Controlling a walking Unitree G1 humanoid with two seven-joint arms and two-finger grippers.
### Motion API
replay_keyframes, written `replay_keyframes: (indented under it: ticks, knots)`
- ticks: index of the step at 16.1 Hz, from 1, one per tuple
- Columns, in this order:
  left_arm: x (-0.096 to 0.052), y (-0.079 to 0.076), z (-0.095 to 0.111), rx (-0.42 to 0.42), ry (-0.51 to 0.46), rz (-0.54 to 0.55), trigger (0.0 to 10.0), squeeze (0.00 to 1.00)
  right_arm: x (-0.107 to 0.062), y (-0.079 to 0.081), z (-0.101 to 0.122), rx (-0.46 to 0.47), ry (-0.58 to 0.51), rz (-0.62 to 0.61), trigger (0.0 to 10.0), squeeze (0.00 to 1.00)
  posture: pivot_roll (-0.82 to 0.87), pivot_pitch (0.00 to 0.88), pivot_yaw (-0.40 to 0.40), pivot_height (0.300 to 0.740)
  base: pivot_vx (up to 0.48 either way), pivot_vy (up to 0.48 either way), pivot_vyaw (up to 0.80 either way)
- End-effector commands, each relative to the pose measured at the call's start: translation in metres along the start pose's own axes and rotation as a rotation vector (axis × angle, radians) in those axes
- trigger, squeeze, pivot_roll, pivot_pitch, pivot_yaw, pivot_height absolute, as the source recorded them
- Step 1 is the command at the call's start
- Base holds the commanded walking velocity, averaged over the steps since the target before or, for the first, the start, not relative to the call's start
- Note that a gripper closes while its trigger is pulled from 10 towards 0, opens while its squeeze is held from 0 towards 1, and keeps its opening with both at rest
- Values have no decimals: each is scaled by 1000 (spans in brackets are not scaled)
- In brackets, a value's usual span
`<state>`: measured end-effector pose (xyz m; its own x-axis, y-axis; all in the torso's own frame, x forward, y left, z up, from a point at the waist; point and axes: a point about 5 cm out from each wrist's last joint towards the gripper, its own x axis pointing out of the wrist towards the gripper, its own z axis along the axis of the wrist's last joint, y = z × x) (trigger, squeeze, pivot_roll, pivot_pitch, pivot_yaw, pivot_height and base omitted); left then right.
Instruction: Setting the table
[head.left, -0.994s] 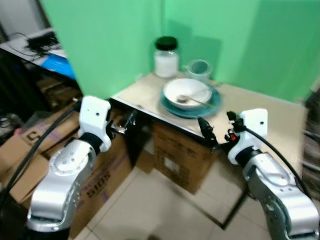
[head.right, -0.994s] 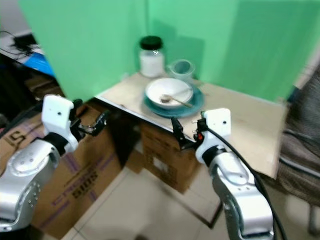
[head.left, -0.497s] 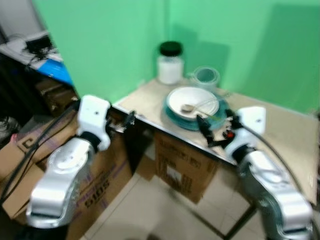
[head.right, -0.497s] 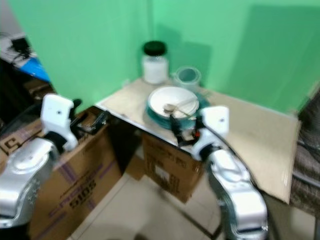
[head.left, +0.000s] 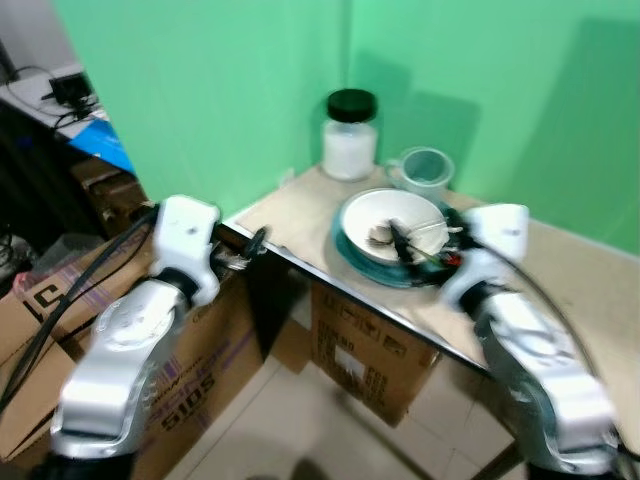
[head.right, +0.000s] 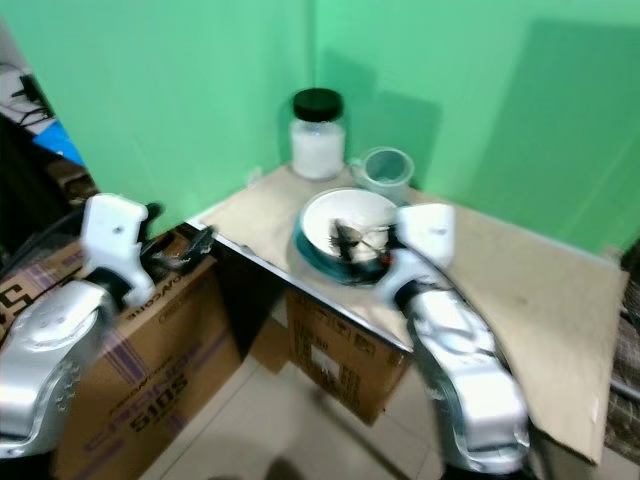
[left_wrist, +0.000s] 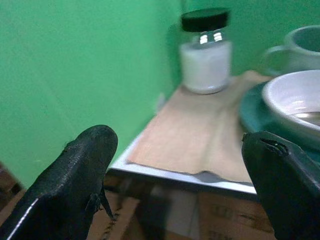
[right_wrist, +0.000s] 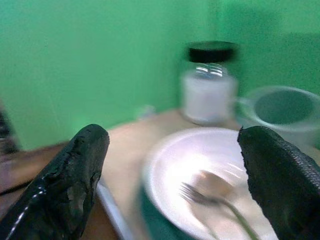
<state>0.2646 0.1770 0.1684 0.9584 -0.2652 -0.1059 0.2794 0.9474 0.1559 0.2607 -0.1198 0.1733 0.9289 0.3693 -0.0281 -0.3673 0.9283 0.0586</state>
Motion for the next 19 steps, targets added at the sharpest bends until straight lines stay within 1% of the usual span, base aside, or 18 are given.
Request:
replay_keyframes:
  ticks: [1, 4, 7, 8, 9, 10, 11, 12, 13, 14, 15, 17, 19]
  knots:
    - [0, -5, 5, 6, -27, -19, 10000, 0, 0, -8, 2, -23, -9, -32, 10000, 0, 121, 0, 22, 740, 326, 0, 0]
    - [1, -6, 5, 9, -28, -25, 10000, 0, 3, -9, 6, -45, -24, -19, 10000, 0, 122, 0, 19, 740, 328, 0, 0]
    - [2, -6, 6, 15, -33, -29, 10000, 0, 7, -7, 11, -74, -28, 10, 10000, 0, 126, 0, 16, 740, 325, 0, -800]
    - [3, -6, 7, 19, -35, -32, 10000, 0, 10, -6, 14, -103, -36, 30, 10000, 0, 126, 0, 19, 740, 322, 0, -550]
    - [4, -6, 7, 26, -34, -38, 10000, 0, 12, -3, 17, -166, -34, 68, 10000, 0, 126, 0, 22, 740, 322, 0, 0]
    - [4, -6, 7, 28, -33, -40, 10000, 0, 12, -2, 18, -178, -34, 76, 10000, 0, 126, 0, 22, 740, 322, 0, 0]
    - [4, -7, 8, 48, -31, -55, 10000, 0, 15, 1, 20, -220, -7, 134, 10000, 0, 126, 0, 23, 740, 285, 0, 0]
    - [3, -7, 8, 54, -28, -62, 10000, 0, 16, 3, 20, -242, 10, 162, 10000, 0, 126, 0, 23, 740, 0, 0, 0]
    - [2, -8, 8, 71, -26, -100, 10000, 0, 18, 8, 16, -300, 85, 252, 10000, 0, 125, 0, 24, 740, 0, 0, 0]
    - [2, -8, 8, 76, -20, -113, 10000, 0, 18, 8, 15, -303, 106, 272, 10000, 0, 126, 0, 23, 740, 0, 0, 0]
    - [1, -11, 5, 97, 7, -176, 10000, 0, 25, 6, 12, -339, 156, 291, 10000, 0, 125, 0, 24, 740, 0, 0, 0]
    - [0, -13, 4, 111, 19, -212, 10000, 0, 30, 5, 12, -332, 180, 288, 10000, 0, 124, 0, 26, 740, 0, 0, 0]
    - [-3, -20, 1, 131, 56, -329, 10000, 0, 43, 5, 10, -333, 249, 266, 10000, 0, 120, 0, 30, 740, 0, 0, 0]
